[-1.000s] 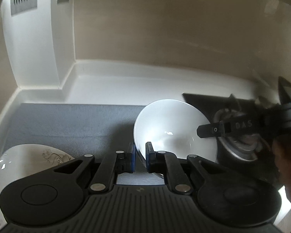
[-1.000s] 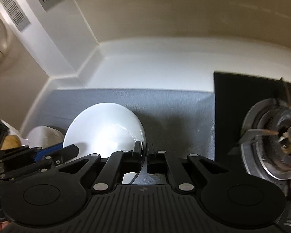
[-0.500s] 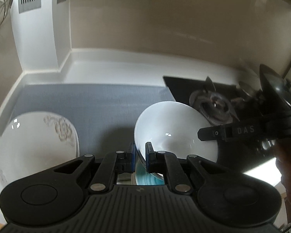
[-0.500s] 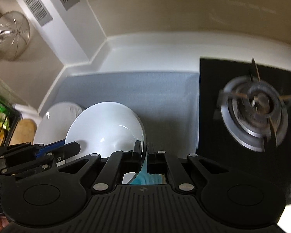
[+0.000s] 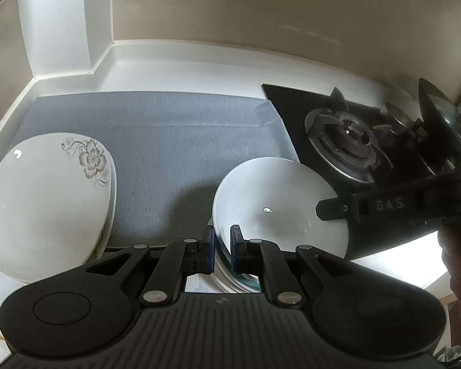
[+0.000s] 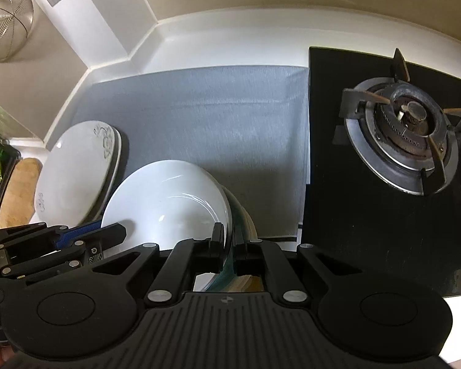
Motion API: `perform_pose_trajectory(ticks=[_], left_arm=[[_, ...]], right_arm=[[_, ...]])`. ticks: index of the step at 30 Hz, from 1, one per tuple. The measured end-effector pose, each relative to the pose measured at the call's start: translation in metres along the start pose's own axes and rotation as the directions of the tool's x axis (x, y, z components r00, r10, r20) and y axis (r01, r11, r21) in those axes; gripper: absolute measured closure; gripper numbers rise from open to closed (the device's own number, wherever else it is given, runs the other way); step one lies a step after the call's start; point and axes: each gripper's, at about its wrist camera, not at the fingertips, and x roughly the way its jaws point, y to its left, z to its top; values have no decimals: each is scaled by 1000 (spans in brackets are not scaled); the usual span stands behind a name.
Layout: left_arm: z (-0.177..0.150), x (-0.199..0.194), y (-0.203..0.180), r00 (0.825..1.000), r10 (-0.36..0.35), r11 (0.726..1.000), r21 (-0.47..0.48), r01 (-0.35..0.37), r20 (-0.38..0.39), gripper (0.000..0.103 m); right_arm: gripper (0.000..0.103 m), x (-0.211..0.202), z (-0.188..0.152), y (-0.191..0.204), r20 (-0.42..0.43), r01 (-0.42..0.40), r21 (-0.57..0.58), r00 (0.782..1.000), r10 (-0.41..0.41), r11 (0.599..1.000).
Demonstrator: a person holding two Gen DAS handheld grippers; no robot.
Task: Organize plates and bowls
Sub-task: 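Close the left gripper on the bowl stack rim while the right gripper grips it too, then lift the bowl stack off the mat with both grippers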
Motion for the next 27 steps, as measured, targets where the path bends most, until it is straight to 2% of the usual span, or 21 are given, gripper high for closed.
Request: perform_pose_trajectory(ticks=[7,8,27], left_arm=[[-2,6,-1,1000,3,1000,1,-3,-14,93],[-3,7,-1,1000,3,1000,0,-3,-16,93],[-2,15,1,999,14,1000,-21,-15,-46,94]], right_arm=[[98,6,0,-1,-16,14,-1,1000,-14,1000],[98,7,1,-1,-54,-2,22,999,3,1000],[97,13,3,1,-88,13,0,996,-13,1000]])
